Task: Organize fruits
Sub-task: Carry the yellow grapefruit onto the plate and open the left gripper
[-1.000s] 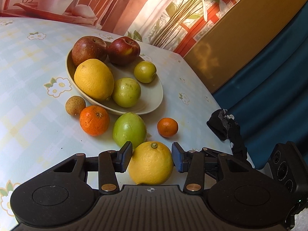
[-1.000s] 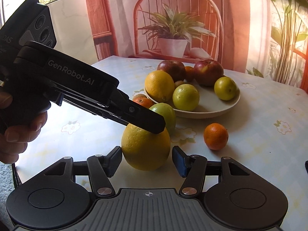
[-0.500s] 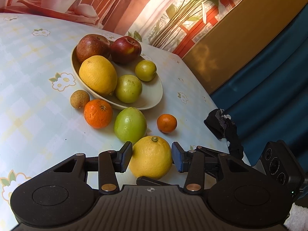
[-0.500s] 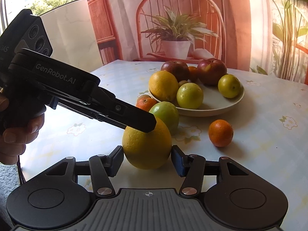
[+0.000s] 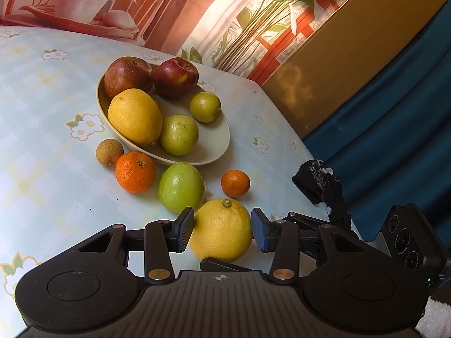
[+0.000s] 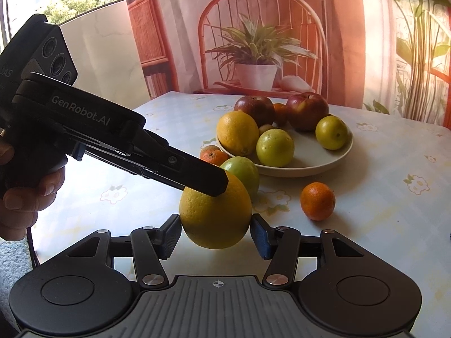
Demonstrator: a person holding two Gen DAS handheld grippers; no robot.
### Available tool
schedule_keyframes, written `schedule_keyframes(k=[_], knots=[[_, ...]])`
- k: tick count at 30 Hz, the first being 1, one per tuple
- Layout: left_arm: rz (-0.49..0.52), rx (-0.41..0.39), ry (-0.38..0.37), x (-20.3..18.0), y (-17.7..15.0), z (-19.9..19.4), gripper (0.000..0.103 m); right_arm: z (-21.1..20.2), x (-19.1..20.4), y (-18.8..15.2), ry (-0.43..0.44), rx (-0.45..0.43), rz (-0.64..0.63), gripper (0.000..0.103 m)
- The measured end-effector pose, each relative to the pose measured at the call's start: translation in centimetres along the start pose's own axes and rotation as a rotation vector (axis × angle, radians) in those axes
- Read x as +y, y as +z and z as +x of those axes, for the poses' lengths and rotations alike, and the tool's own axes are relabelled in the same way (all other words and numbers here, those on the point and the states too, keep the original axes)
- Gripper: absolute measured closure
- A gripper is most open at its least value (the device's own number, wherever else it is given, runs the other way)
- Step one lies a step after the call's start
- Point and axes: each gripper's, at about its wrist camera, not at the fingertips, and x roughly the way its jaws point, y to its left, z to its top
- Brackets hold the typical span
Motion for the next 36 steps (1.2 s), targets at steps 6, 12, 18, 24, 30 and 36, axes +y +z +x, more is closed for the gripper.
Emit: schedule_keyframes(k=[6,12,18,24,30,36], knots=[[0.048,-0.050,-0.004,-1.8,3.0,-0.8,0.056,-1.2,-1.0,3.6,-0.017,-0.027,-0.026,0.053],[0.094,-0.098,0.014,-2.6,7.2,-0.2,0.056,-0.1,-3.1,7.5,-0.025,-0.059,-0.021,0.053],[0.086,-0.107,0.042,-1.9,11.0,1.8,0.057,3.2,-5.7,10.4,-0.040,-0.056,-0.022,0.053],[0.069,-0.088,0.074,-0.6,13.2,4.1,0.058,6.8,-7.8,12.0,-0.041,-0.009,0.000,0.053],[0.037,-0.049,0.087,1.0,13.4,5.7,0.058,9.4,-8.7,11.9,-0.043,0.064,0.008,0.053],[0.017,-0.033,0.095,2.0,13.4,6.3,0.059,10.8,-9.5,11.6,-0.020,0.096,0.055,0.053]])
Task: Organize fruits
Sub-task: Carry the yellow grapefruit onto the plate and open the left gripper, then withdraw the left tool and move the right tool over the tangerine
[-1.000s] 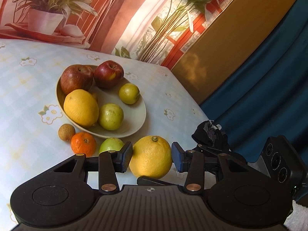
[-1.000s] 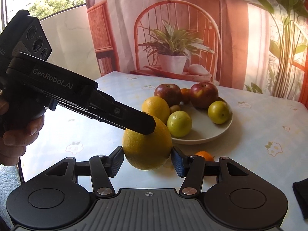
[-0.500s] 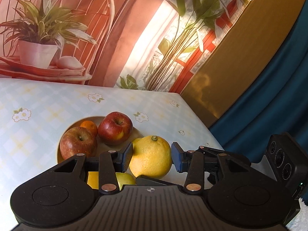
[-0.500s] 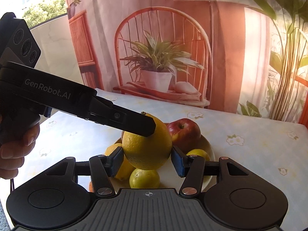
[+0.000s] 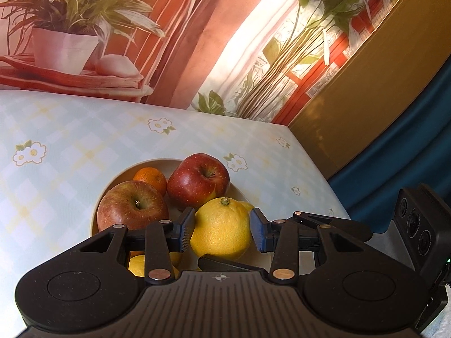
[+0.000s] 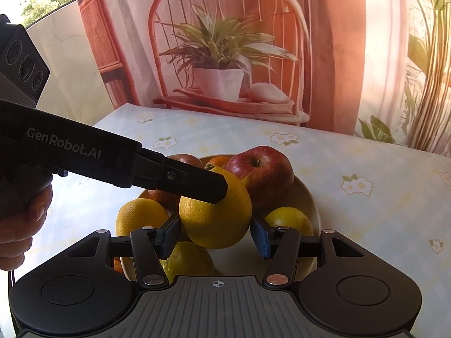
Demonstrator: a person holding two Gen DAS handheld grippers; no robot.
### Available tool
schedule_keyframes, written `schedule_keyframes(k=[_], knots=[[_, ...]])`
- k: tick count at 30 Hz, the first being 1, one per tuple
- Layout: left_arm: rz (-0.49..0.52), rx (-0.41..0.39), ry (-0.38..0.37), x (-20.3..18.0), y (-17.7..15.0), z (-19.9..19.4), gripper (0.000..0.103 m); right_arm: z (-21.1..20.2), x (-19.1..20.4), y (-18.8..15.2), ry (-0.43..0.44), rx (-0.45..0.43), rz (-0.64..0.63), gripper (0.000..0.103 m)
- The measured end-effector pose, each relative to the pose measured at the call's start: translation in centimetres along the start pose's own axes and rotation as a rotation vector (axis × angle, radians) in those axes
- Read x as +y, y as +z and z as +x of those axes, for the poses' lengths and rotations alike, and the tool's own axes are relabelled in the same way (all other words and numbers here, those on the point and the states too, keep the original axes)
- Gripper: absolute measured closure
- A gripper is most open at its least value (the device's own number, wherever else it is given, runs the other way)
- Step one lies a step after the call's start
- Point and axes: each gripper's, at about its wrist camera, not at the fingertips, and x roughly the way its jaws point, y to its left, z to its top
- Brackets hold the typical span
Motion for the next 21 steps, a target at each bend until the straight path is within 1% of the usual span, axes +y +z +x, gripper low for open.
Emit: schedule_keyframes(k=[3,8,12,16,20,21], knots=[[-0.005,0.007,0.001,0.3,0.0,0.2,0.065,0.5,-0.5,-0.2,0.000,0.013,0.037,0.053],[-0.012,-0.006,0.020,0.6,-0.1,0.0,0.065,0.9,-1.2,-0.5,0.009,0.024,0.088,0.053],[-0.019,-0.034,0.042,0.6,-0.1,-0.9,0.065,1.1,-1.4,-0.5,0.010,0.024,0.121,0.052],[-0.008,-0.079,0.080,0.4,-0.6,-2.5,0.065,0.7,-1.3,-0.8,-0.003,0.004,0.122,0.052],[-0.010,-0.121,0.120,0.3,-1.2,-4.3,0.065,-0.2,-0.9,-1.2,-0.017,-0.038,0.106,0.048],[-0.005,-0.135,0.140,0.2,-1.5,-4.9,0.065,-0.5,-0.9,-1.4,-0.020,-0.051,0.104,0.048]])
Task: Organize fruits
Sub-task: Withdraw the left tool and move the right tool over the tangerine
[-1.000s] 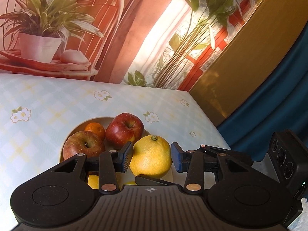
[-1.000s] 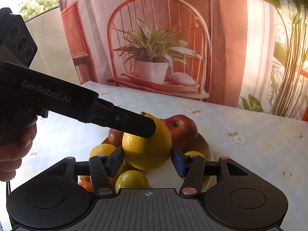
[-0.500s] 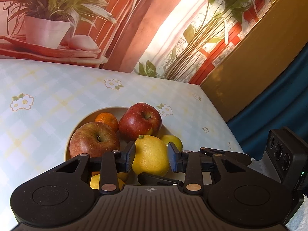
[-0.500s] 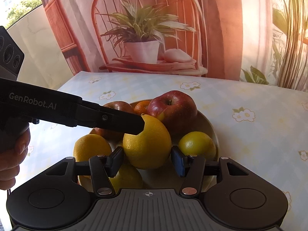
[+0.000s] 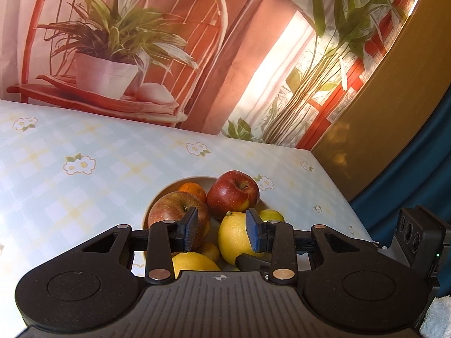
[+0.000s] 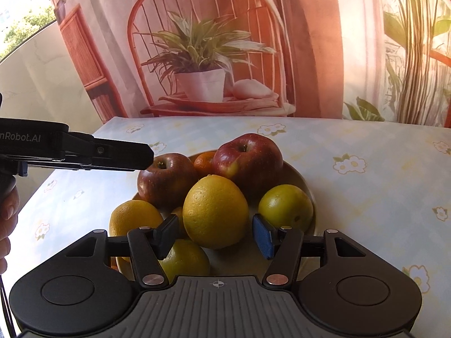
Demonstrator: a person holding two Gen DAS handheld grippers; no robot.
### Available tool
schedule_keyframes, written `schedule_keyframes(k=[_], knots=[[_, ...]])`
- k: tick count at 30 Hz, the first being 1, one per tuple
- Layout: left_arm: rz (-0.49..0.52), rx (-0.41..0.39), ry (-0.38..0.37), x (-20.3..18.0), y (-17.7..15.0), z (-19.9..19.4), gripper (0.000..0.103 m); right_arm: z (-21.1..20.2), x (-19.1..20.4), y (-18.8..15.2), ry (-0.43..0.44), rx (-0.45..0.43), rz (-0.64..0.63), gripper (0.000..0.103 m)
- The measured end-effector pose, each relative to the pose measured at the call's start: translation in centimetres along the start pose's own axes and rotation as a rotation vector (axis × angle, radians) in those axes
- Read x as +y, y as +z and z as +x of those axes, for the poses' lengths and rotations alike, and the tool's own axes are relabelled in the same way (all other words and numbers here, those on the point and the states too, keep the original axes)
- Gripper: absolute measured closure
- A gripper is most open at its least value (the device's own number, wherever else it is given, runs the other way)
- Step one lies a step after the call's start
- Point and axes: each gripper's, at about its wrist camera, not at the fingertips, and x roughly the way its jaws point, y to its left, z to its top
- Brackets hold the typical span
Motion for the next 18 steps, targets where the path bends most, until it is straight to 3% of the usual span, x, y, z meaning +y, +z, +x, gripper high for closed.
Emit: schedule_keyframes(k=[8,18], knots=[[0.003,-0.090,0.148,0.3,-2.7,-4.5,0.063,-5.4,-0.9,-4.0,-0.041,-0.204,0.030,0.048],[-0.033,-0.118,0.263,-0.1,-6.8,-7.4,0.063,-8.7,-0.9,-9.3,-0.060,-0.243,0.028,0.048]])
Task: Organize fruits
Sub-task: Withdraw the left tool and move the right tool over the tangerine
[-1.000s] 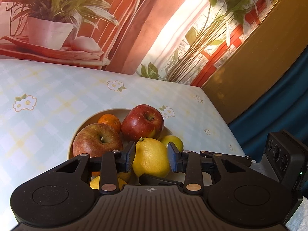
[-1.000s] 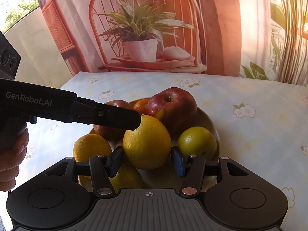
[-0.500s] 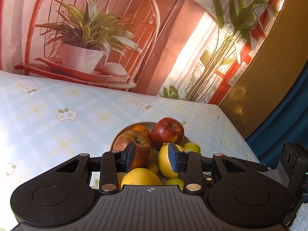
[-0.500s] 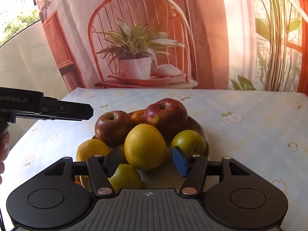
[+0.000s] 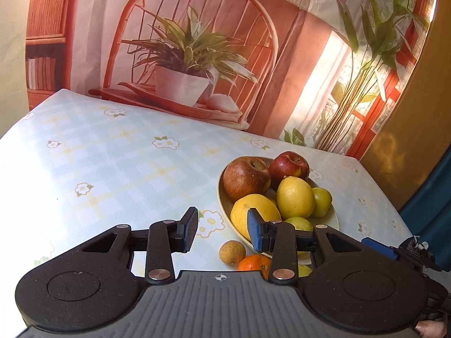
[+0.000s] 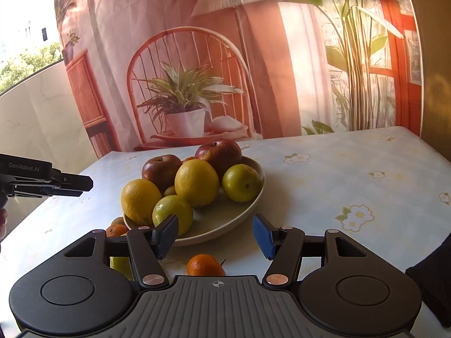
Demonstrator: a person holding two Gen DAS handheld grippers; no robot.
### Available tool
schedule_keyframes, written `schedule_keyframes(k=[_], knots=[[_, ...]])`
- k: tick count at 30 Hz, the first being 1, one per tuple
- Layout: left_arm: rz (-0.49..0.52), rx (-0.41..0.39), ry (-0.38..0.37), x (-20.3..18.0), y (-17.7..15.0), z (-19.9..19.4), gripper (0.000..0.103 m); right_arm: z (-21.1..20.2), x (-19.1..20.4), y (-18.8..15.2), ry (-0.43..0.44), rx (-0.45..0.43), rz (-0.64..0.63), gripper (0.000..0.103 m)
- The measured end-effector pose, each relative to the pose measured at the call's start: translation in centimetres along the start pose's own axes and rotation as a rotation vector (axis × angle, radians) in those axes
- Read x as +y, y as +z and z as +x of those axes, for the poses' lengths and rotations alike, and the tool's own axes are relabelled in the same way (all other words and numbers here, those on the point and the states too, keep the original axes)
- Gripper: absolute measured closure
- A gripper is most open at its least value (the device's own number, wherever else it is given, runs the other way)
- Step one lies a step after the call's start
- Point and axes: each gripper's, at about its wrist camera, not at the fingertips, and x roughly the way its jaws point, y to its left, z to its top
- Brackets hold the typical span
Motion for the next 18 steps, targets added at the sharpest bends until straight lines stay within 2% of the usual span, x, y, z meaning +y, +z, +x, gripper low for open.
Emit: schedule_keyframes(k=[4,9,17,18], knots=[[0.028,-0.021,0.024,-0.7,-1.1,-1.0,0.063,-0.3,0.7,-1.5,0.004,0.051,-0.040,0.049],[0.007,-0.018,0.026,-0.6,-2.1,-1.4,0.062,-0.4,2.0,-2.2,0.012,0.072,-0.090,0.049],[-0.003,-0.027,0.045,-0.4,-2.5,-1.7,0.062,1.0,2.4,-1.5,-0.009,0.129,-0.109,0.058],[-0.005,-0.028,0.045,-0.4,-2.5,-1.7,0.062,1.1,2.3,-1.6,-0.011,0.135,-0.107,0.062]])
